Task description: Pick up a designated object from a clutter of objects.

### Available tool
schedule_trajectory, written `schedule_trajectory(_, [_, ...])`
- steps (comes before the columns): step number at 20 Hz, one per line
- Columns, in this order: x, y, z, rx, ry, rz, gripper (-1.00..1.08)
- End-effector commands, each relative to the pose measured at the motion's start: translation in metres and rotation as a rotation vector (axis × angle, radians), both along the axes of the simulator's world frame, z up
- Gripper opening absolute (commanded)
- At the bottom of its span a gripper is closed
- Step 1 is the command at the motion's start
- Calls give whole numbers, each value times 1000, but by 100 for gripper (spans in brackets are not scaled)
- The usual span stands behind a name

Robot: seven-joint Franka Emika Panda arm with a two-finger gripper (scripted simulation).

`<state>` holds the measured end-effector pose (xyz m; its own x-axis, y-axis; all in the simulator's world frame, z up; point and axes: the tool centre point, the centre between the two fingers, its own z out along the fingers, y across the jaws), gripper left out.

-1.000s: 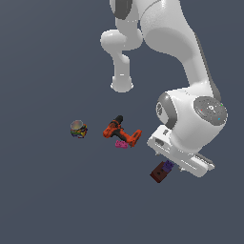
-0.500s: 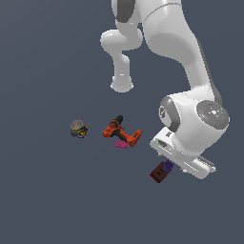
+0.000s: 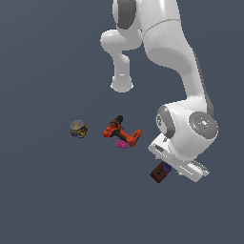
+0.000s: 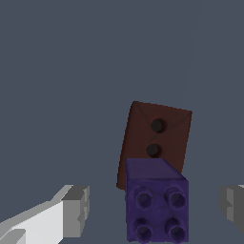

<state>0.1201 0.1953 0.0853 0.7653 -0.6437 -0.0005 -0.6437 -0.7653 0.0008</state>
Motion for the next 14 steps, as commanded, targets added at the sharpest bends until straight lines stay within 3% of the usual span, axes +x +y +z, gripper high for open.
schedule_trajectory(1, [0,0,-9,0,-1,0,100])
schedule_trajectory(7, [2,0,-12,0,-1,-1,100])
schedule_trajectory(8, [2,0,-12,0,-1,-1,-100])
schedule_trajectory(14, [2,0,-12,0,-1,-1,-100])
